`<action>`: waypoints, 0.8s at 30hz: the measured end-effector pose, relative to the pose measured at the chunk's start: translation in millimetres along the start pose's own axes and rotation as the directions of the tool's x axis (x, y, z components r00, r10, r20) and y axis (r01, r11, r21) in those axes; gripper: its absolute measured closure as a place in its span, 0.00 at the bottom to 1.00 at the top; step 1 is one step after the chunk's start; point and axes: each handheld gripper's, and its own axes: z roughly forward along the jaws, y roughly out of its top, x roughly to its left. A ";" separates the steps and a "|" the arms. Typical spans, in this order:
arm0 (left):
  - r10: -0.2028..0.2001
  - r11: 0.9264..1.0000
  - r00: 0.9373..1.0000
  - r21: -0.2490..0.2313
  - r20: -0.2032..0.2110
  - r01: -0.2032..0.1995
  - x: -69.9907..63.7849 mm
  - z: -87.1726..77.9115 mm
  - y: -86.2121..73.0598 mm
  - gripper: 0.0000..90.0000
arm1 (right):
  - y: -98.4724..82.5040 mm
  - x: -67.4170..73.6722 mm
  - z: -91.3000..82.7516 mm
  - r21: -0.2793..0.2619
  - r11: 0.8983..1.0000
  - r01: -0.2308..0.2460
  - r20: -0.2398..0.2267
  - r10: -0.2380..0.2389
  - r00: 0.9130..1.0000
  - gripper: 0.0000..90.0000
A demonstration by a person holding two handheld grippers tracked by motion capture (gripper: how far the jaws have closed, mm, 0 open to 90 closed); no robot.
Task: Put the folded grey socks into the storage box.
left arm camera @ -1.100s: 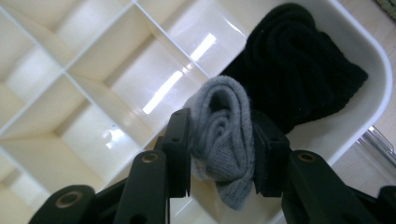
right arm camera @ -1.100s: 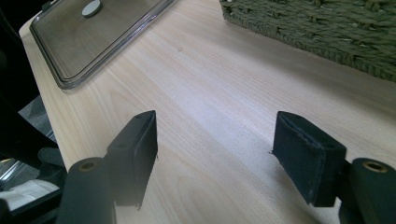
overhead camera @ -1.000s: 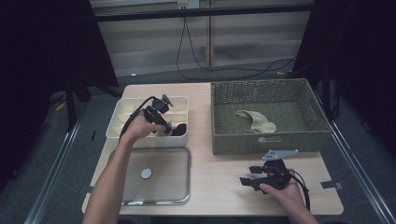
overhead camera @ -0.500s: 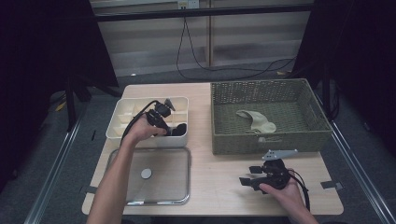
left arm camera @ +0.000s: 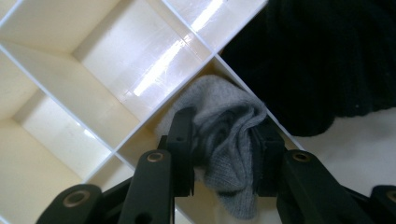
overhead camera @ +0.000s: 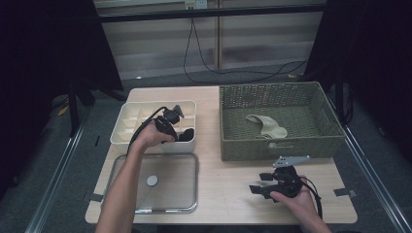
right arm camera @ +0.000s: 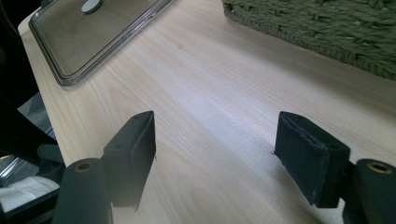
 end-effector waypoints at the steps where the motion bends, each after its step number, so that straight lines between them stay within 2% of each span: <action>1: -0.001 1.000 1.000 -0.013 0.015 0.001 2.6 -0.7 -2.2 0.74 | -0.1 -0.1 0.5 0.002 1.000 0.006 -0.001 -0.006 1.000 0.32; 4: -0.044 0.996 0.997 -0.071 0.067 0.049 9.0 -1.6 -10.2 0.72 | 0.4 -0.3 1.5 0.003 1.000 0.004 -0.004 -0.004 1.000 0.32; 6: -0.048 0.994 0.994 -0.094 0.093 0.057 12.2 -2.7 -14.2 0.70 | 0.8 -0.8 2.0 0.003 1.000 0.002 -0.004 -0.002 1.000 0.32; 12: -0.042 0.987 0.993 -0.148 0.106 0.058 12.5 -8.5 -21.6 0.62 | 1.3 -0.2 2.2 -0.001 1.000 0.004 0.006 -0.004 1.000 0.31; 16: -0.045 0.983 0.989 -0.173 0.138 0.069 14.9 -15.0 -25.2 0.55 | 1.5 -0.9 2.1 -0.001 1.000 0.001 0.001 -0.001 1.000 0.31; 20: -0.055 0.973 0.989 -0.213 0.138 0.084 15.0 -19.8 -27.2 0.47 | 1.5 -1.0 1.9 -0.002 1.000 0.001 0.003 -0.001 1.000 0.31; 21: -0.063 0.968 0.988 -0.231 0.144 0.096 15.0 -22.1 -29.2 0.43 | 1.6 -1.0 1.9 -0.003 1.000 0.001 0.003 -0.001 1.000 0.31; 23: -0.065 0.966 0.987 -0.238 0.149 0.099 15.4 -23.9 -30.3 0.43 | 1.5 -0.9 1.9 -0.002 1.000 0.001 0.003 -0.001 1.000 0.31; 24: -0.073 0.961 0.985 -0.255 0.156 0.111 15.5 -25.3 -31.4 0.41 | 1.6 -0.7 2.0 -0.001 1.000 0.001 0.003 -0.001 1.000 0.31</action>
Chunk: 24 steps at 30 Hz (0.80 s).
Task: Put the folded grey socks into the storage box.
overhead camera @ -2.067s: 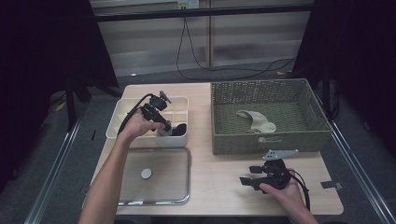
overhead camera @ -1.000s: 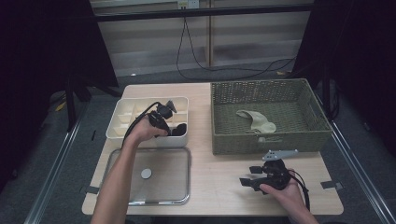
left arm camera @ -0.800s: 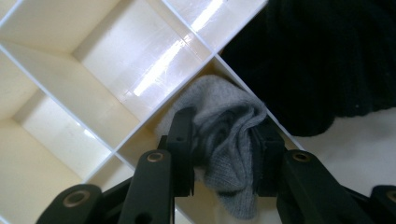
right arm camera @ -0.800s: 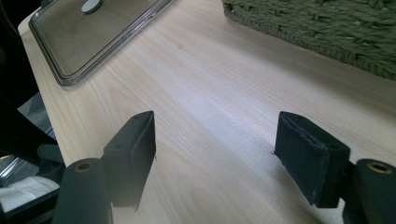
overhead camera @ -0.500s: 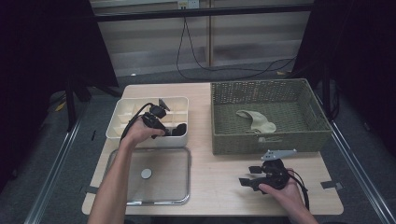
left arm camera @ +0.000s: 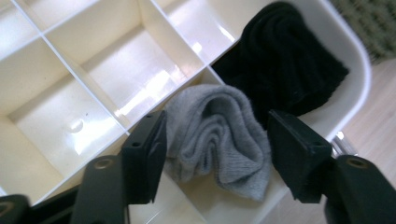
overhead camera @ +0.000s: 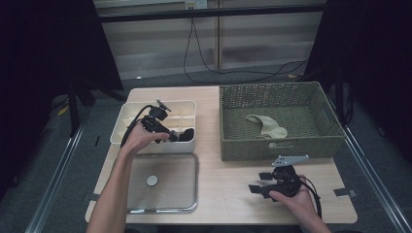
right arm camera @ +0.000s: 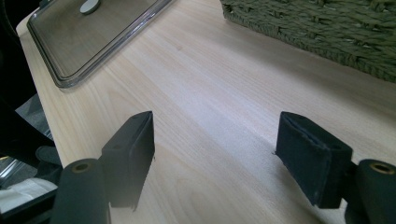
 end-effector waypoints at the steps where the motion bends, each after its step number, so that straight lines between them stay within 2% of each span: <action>1: 0.002 1.000 1.000 -0.017 -0.004 -0.002 0.0 -2.2 -0.9 0.42 | 0.1 0.0 0.2 0.000 1.000 0.000 -0.001 0.000 1.000 0.31; 4: -0.021 0.998 1.000 -0.065 -0.014 0.020 1.5 -9.4 -4.3 0.46 | 0.3 0.4 0.4 0.000 1.000 -0.001 0.000 0.001 1.000 0.31; 6: -0.012 0.995 1.000 -0.103 -0.012 0.011 2.6 -15.3 -7.7 0.52 | 0.4 -0.1 0.7 -0.002 1.000 0.000 -0.003 0.000 1.000 0.31; 8: -0.004 0.992 1.000 -0.123 0.024 0.006 4.2 -20.4 -10.7 0.55 | 0.5 0.0 0.5 -0.001 1.000 -0.005 -0.003 0.005 1.000 0.31; 9: 0.002 0.991 1.000 -0.135 0.029 0.002 3.6 -22.0 -12.2 0.56 | 0.6 -0.5 0.5 -0.002 1.000 -0.005 -0.002 0.005 1.000 0.31; 11: 0.029 0.989 0.999 -0.145 0.015 -0.026 1.4 -25.1 -14.8 0.56 | 0.7 -0.7 0.5 -0.003 1.000 -0.005 -0.003 0.005 1.000 0.31; 12: 0.021 0.986 1.000 -0.168 0.021 -0.017 -0.1 -25.9 -16.3 0.56 | 0.8 -0.7 0.5 -0.003 1.000 -0.007 -0.002 0.007 1.000 0.31; 13: 0.033 0.983 0.999 -0.183 0.024 -0.028 0.0 -27.7 -17.9 0.55 | 1.0 -0.4 0.4 -0.005 1.000 -0.010 -0.001 0.010 1.000 0.31; 15: 0.018 0.975 1.000 -0.220 0.021 -0.013 -2.7 -30.0 -21.6 0.53 | 1.0 -0.4 0.4 -0.006 1.000 -0.007 -0.001 0.007 1.000 0.31; 16: 0.034 0.974 0.999 -0.224 0.020 -0.029 -2.6 -32.3 -23.6 0.51 | 1.0 -0.3 0.4 -0.007 1.000 -0.007 -0.001 0.007 1.000 0.31; 17: 0.013 0.967 1.000 -0.254 0.023 -0.007 -5.8 -32.3 -25.7 0.50 | 1.0 -0.3 0.5 -0.007 1.000 -0.006 0.000 0.006 1.000 0.31; 20: 0.031 0.960 0.999 -0.280 0.026 -0.022 -8.6 -33.9 -30.6 0.44 | 1.6 -0.8 0.3 -0.010 1.000 -0.009 0.000 0.009 1.000 0.31; 21: 0.036 0.959 0.999 -0.282 0.027 -0.027 -9.1 -35.0 -31.8 0.41 | 1.9 -1.0 0.2 -0.011 1.000 -0.011 -0.002 0.011 1.000 0.31; 24: 0.036 0.948 0.999 -0.317 0.020 -0.028 -12.8 -37.2 -36.2 0.35 | 3.1 -0.6 -0.5 -0.019 1.000 -0.002 0.009 0.002 1.000 0.33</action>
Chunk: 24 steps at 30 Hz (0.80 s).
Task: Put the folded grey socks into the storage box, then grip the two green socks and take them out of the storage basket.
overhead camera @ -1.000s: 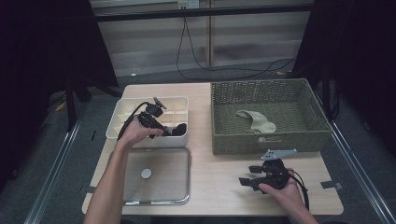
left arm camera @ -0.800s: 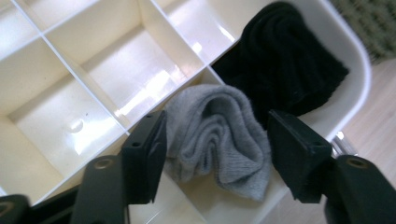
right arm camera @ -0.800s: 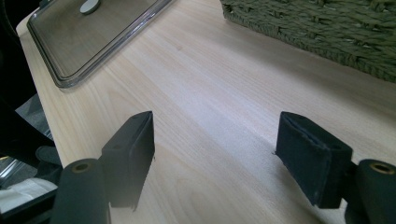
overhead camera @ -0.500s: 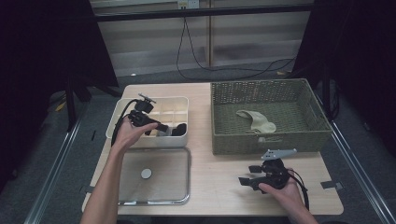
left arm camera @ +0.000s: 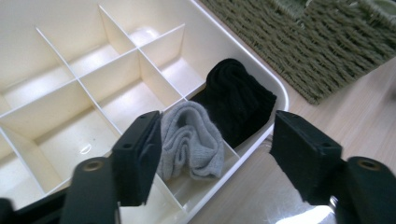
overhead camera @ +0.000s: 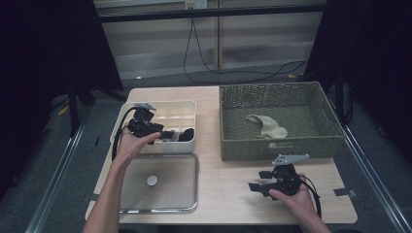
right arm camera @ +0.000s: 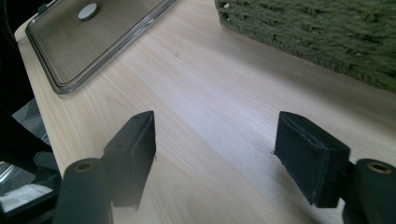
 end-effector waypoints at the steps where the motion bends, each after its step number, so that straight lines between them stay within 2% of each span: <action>1: 0.002 1.000 1.000 -0.004 0.000 -0.002 -1.3 -1.2 -1.3 0.32 | 1.1 1.6 -1.5 -0.011 1.000 0.002 0.000 -0.002 1.000 0.33; 2: 0.003 1.000 1.000 -0.009 -0.003 -0.003 -2.2 -2.4 -3.2 0.32 | 1.1 1.6 -1.5 -0.011 1.000 0.002 0.000 -0.002 1.000 0.33; 5: -0.001 1.000 1.000 -0.014 0.028 0.001 -2.1 -3.7 -12.0 0.20 | 3.2 0.3 -3.5 -0.045 0.999 -0.012 0.001 0.012 1.000 0.33; 10: 0.001 0.998 1.000 -0.062 0.023 0.001 -4.9 -8.4 -28.7 0.22 | 6.2 -1.6 -5.2 -0.049 0.999 -0.009 0.019 0.010 1.000 0.32; 17: 0.013 0.991 1.000 -0.137 0.023 -0.010 -21.6 -13.9 -48.2 0.28 | 7.5 -2.7 -12.8 -0.074 0.997 -0.011 0.033 0.013 0.999 0.31; 20: 0.021 0.989 1.000 -0.149 0.022 -0.018 -27.0 -15.5 -57.3 0.26 | 8.9 -3.4 -16.8 -0.085 0.996 -0.018 0.039 0.021 0.999 0.33; 21: 0.022 0.988 1.000 -0.154 0.020 -0.019 -28.9 -16.4 -60.4 0.26 | 9.5 -3.1 -18.0 -0.085 0.996 -0.011 0.046 0.015 0.999 0.36; 24: 0.036 0.986 0.999 -0.166 0.024 -0.031 -36.8 -19.5 -67.6 0.26 | 11.5 -1.4 -21.1 -0.094 0.996 0.000 0.054 0.005 0.999 0.37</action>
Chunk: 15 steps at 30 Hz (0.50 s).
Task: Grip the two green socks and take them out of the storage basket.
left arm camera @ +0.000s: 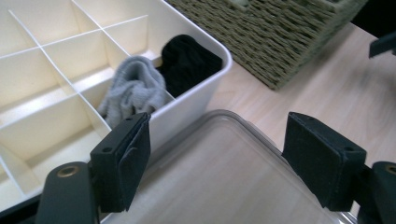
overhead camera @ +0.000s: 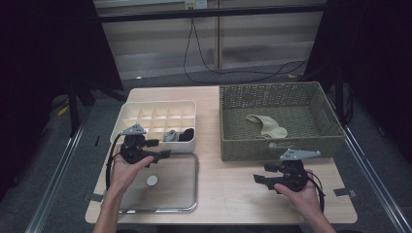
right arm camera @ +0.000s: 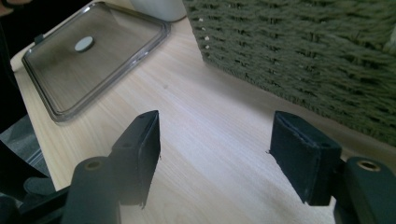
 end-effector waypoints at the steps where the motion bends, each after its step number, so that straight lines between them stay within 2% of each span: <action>1: 0.009 1.000 1.000 -0.002 0.002 -0.009 -2.7 -1.2 -1.9 0.26 | 1.8 0.6 -0.8 -0.003 1.000 0.000 0.005 0.000 1.000 0.37; 5: 0.018 1.000 1.000 -0.001 -0.004 -0.018 -13.3 -0.2 -9.7 0.25 | 4.0 -0.5 -1.8 -0.007 1.000 0.001 0.012 -0.001 1.000 0.37; 8: 0.026 1.000 1.000 0.001 -0.006 -0.026 -20.8 0.6 -15.8 0.23 | 6.9 -1.0 -2.8 -0.008 1.000 -0.005 0.013 0.006 1.000 0.41; 13: 0.013 1.000 0.999 -0.027 -0.038 -0.014 -35.4 -3.6 -29.6 0.22 | 10.4 -0.8 -5.5 -0.026 1.000 -0.016 0.012 0.016 1.000 0.44; 15: 0.025 0.999 0.999 -0.040 -0.043 -0.026 -41.8 -5.7 -37.2 0.23 | 11.2 -1.3 -6.8 -0.037 0.999 -0.017 0.012 0.017 1.000 0.45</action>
